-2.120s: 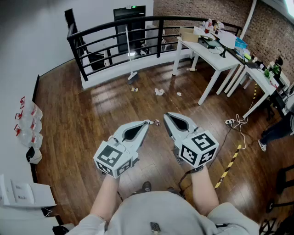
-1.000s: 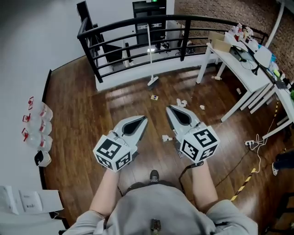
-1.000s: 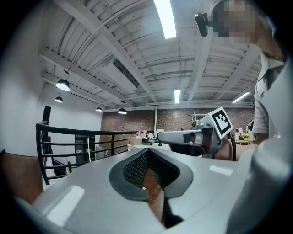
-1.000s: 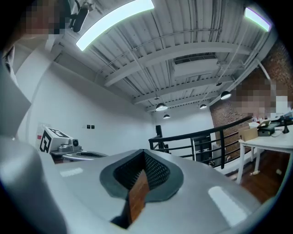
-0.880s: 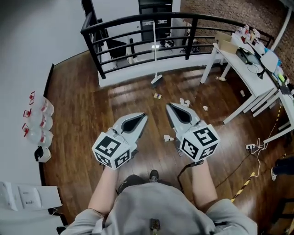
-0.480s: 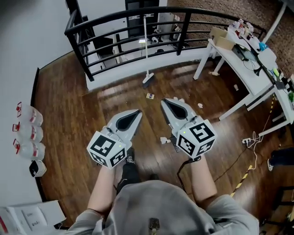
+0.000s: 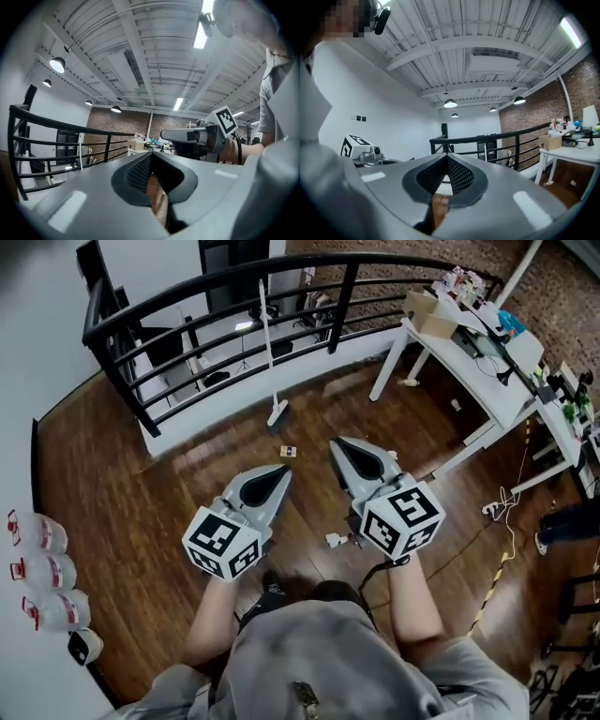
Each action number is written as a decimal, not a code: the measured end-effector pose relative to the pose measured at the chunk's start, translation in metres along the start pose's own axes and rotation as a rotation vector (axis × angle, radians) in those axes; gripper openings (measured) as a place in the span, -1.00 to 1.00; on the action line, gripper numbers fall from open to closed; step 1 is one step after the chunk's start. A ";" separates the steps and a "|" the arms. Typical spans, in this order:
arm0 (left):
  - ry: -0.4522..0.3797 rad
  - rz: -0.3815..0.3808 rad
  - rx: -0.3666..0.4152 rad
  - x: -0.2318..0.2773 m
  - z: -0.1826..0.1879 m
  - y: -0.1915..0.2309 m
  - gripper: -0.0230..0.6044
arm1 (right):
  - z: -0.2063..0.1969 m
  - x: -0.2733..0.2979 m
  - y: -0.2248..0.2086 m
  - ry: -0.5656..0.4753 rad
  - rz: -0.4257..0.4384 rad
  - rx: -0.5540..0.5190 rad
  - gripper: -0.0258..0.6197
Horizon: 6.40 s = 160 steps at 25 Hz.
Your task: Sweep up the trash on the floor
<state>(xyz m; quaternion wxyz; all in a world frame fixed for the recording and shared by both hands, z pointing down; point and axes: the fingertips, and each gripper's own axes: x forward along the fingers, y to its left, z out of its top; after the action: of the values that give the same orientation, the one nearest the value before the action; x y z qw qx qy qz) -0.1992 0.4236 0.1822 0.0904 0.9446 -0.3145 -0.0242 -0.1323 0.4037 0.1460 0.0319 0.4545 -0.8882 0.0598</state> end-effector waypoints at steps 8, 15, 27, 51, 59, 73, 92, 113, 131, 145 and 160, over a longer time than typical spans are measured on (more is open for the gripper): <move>0.027 -0.028 -0.006 0.061 0.003 0.071 -0.91 | -0.007 0.064 -0.052 0.021 -0.030 0.024 -0.92; 0.065 0.017 0.036 0.139 0.014 0.146 -0.91 | 0.004 0.146 -0.126 -0.019 0.030 0.044 -0.92; 0.103 0.115 0.046 0.265 0.023 0.268 -0.91 | -0.010 0.275 -0.245 0.043 0.062 0.020 -0.92; 0.160 0.157 -0.059 0.519 -0.081 0.680 -0.81 | -0.109 0.635 -0.459 0.159 -0.059 0.067 -0.92; 0.222 0.305 -0.050 0.596 -0.128 0.807 -0.41 | -0.153 0.652 -0.494 0.216 -0.087 0.101 -0.92; 0.275 0.462 -0.098 0.651 -0.174 0.891 -0.36 | -0.170 0.636 -0.542 0.242 -0.163 0.148 -0.92; 0.305 0.303 -0.037 0.630 -0.166 0.845 -0.64 | -0.173 0.606 -0.536 0.259 -0.209 0.188 -0.92; 0.304 -0.059 0.220 0.497 -0.086 0.515 -0.65 | -0.180 0.399 -0.444 0.296 -0.254 0.179 -0.92; 0.220 -0.581 0.202 0.448 0.013 0.152 -0.65 | -0.231 0.224 -0.367 0.321 -0.227 0.229 -0.33; 0.164 -0.880 0.105 0.419 0.010 -0.015 -0.64 | -0.260 0.044 -0.361 0.389 -0.460 0.174 -0.63; 0.300 -1.058 -0.071 0.379 -0.106 -0.101 -0.64 | -0.369 -0.071 -0.278 0.503 -0.587 0.408 -0.62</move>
<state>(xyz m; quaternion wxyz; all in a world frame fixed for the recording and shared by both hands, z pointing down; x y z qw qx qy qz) 0.1747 0.2930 0.2719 0.1415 0.9633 0.2205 0.0582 0.1356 0.3496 0.5249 0.1722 0.6559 -0.6560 0.3314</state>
